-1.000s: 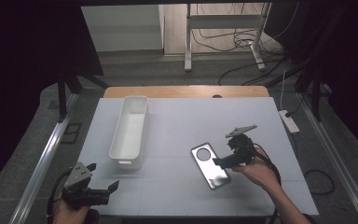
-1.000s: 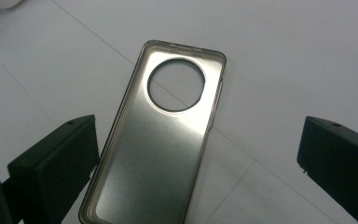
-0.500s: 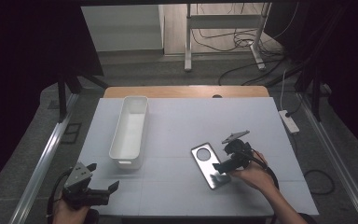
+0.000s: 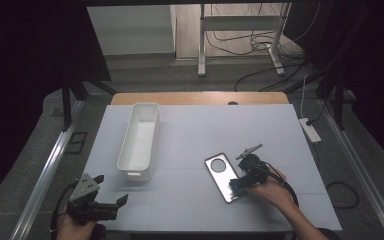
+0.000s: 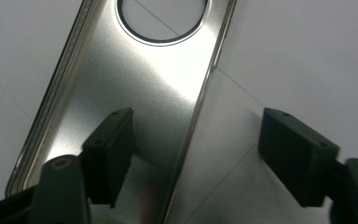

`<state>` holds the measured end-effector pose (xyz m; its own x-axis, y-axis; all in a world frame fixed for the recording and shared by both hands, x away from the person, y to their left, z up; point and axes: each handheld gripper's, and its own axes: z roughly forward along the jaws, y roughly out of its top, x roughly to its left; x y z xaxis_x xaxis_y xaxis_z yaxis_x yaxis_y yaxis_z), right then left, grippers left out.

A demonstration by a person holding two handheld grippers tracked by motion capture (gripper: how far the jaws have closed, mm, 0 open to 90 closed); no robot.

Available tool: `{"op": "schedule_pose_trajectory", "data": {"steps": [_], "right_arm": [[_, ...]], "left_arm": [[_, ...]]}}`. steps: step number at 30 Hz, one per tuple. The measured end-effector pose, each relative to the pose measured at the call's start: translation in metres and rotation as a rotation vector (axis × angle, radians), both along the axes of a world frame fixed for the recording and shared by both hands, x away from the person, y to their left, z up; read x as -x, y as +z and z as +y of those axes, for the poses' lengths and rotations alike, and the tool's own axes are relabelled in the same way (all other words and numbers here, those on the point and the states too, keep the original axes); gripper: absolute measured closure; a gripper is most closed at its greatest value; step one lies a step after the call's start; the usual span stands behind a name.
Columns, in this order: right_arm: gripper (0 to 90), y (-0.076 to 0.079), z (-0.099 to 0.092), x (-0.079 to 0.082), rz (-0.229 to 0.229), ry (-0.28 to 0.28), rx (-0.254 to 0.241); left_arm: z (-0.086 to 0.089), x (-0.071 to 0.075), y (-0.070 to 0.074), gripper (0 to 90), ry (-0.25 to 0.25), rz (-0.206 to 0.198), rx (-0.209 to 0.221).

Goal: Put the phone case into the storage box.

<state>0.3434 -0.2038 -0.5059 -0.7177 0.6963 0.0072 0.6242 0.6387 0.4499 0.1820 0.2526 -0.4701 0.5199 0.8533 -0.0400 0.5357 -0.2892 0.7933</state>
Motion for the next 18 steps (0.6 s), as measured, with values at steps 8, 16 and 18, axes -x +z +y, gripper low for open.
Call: {"op": "schedule_pose_trajectory", "data": {"steps": [8,16,18], "right_arm": [[65.1,0.0042,-0.008,-0.0036,0.023,0.002,-0.017],[85.4,0.005,-0.0062,-0.0045,0.083,-0.013,-0.05],[87.4,0.0051,-0.007,-0.0053,0.093,-0.019,-0.056]], "left_arm": [[-0.0008,-0.0001,-0.0001,0.3,-0.002,0.001,-0.006],[-0.0016,-0.0006,-0.0002,0.3,-0.005,0.003,-0.013],[-0.0017,-0.0006,-0.0002,0.3,-0.005,0.004,-0.014]]}}
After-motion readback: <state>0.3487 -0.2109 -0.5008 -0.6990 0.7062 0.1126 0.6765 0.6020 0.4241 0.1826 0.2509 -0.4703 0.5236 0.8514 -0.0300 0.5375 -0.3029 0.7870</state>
